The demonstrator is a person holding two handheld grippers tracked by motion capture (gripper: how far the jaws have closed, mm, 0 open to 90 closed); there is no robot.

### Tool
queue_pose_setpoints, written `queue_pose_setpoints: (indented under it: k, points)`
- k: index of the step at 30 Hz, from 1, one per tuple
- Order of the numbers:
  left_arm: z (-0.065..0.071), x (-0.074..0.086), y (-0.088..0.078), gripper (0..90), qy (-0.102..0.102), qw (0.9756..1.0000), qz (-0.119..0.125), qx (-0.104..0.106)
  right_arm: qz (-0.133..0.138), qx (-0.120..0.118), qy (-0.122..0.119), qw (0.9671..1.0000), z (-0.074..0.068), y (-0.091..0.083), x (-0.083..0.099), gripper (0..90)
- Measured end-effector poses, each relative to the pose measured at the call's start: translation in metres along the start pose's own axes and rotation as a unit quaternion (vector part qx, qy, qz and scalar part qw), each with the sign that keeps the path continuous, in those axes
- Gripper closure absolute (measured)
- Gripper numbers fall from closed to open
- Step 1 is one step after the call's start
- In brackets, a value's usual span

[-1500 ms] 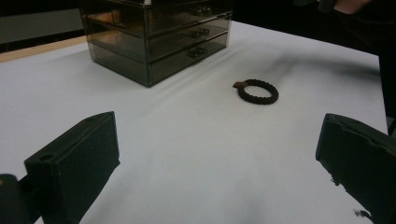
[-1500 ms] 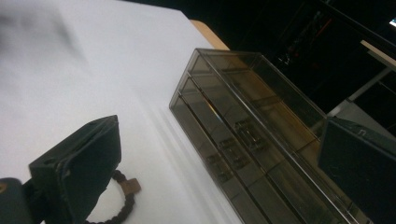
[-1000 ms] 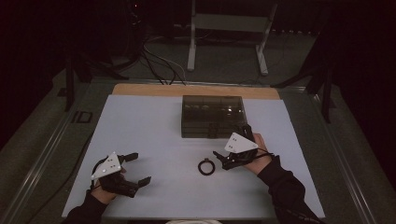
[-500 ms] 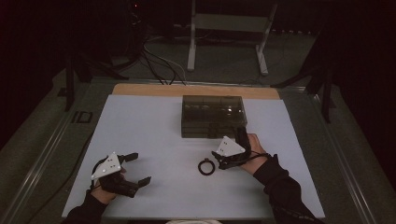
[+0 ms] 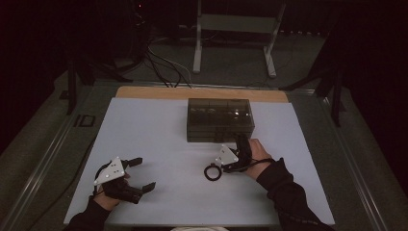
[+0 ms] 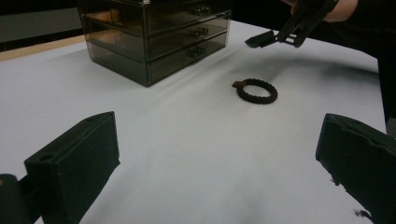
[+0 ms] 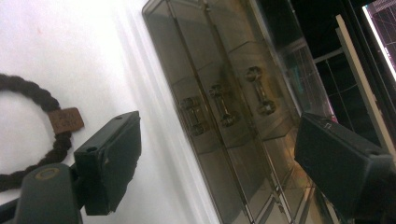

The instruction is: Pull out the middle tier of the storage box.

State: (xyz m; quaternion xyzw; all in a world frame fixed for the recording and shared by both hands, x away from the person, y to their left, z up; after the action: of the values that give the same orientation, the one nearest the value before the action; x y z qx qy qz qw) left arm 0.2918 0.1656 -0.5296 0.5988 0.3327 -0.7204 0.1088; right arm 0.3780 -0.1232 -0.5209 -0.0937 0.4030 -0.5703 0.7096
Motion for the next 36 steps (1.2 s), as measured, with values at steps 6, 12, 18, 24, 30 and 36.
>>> queue_pose_setpoints:
  k: [6, 12, 18, 24, 30, 36]
  points:
    - [0.000, 0.000, 0.000, 0.8, 0.000, 1.0000, 0.000, 0.000, -0.021, 0.016, -0.026, 0.9993, -0.002, 0.008, 0.001, 18.8]
    - [0.000, 0.000, 0.000, 0.9, 0.000, 1.0000, 0.001, 0.001, -0.047, 0.032, -0.056, 0.9968, -0.005, 0.015, 0.002, 22.4]
    - [0.001, 0.000, 0.000, 0.8, 0.000, 1.0000, 0.000, 0.002, -0.073, 0.047, -0.090, 0.9921, -0.009, 0.021, 0.002, 25.2]
    - [0.001, 0.000, 0.000, 0.9, 0.001, 1.0000, 0.000, 0.002, -0.092, 0.063, -0.109, 0.9877, -0.010, 0.027, 0.003, 27.7]
    - [0.001, 0.000, 0.000, 0.8, 0.002, 1.0000, -0.001, 0.002, -0.113, 0.065, -0.119, 0.9843, -0.011, 0.032, 0.006, 30.9]
    - [0.001, 0.001, 0.001, 0.9, 0.002, 1.0000, -0.003, 0.002, -0.123, 0.067, -0.131, 0.9814, -0.011, 0.036, 0.008, 35.3]
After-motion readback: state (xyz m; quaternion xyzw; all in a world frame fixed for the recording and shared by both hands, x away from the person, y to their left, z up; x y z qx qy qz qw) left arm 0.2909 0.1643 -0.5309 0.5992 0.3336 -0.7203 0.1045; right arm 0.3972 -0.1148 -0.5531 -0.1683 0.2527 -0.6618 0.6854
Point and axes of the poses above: each handheld gripper's, and its own axes: y roughly forward along the jaws, x roughly out of its underside, z roughly to its right, the point moved 8 cm from there along y, roughly forward along the jaws, and after that the axes turned 4 degrees about -x, right-handed, at the moved point
